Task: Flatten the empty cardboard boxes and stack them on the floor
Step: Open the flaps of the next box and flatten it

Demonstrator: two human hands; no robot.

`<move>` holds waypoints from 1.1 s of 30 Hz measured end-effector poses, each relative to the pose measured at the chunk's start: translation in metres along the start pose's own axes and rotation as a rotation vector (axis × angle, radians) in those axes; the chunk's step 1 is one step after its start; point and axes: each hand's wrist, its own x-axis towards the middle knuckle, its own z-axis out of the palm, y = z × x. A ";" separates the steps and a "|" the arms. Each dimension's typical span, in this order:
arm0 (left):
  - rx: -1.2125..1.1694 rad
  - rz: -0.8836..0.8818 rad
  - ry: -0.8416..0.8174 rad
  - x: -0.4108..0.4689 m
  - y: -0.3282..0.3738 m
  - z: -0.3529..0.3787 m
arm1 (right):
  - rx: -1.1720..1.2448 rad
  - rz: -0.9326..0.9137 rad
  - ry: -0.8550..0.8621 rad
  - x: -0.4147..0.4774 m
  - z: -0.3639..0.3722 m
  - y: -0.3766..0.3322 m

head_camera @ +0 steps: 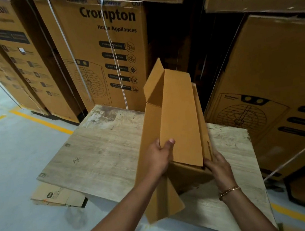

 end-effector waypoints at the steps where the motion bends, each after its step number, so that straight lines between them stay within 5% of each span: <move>1: -0.070 0.017 -0.008 0.001 0.000 -0.005 | 0.043 -0.035 -0.015 -0.004 -0.006 -0.006; 5: -0.375 -0.081 -0.029 0.003 -0.023 -0.038 | 0.046 -0.245 -0.121 -0.020 -0.001 -0.034; 11: -0.621 -0.420 -0.011 -0.011 -0.099 -0.068 | -0.682 -0.416 -0.378 -0.021 0.059 -0.043; 17: -0.612 -0.433 0.239 -0.026 -0.142 -0.095 | -1.038 -0.443 -0.625 -0.031 0.107 -0.021; 23: -0.604 -0.620 0.287 -0.020 -0.165 -0.125 | -0.986 -0.478 -0.506 -0.020 0.114 -0.011; 26: -0.435 -0.590 0.264 -0.018 -0.165 -0.136 | -1.156 -0.408 -0.298 0.001 0.099 -0.012; 29: -0.069 -0.515 0.266 -0.007 -0.162 -0.138 | -1.295 -0.183 -0.270 0.017 0.090 -0.006; 33: 0.488 -0.085 0.290 -0.001 -0.124 -0.121 | -1.400 -0.118 -0.284 0.022 0.098 0.002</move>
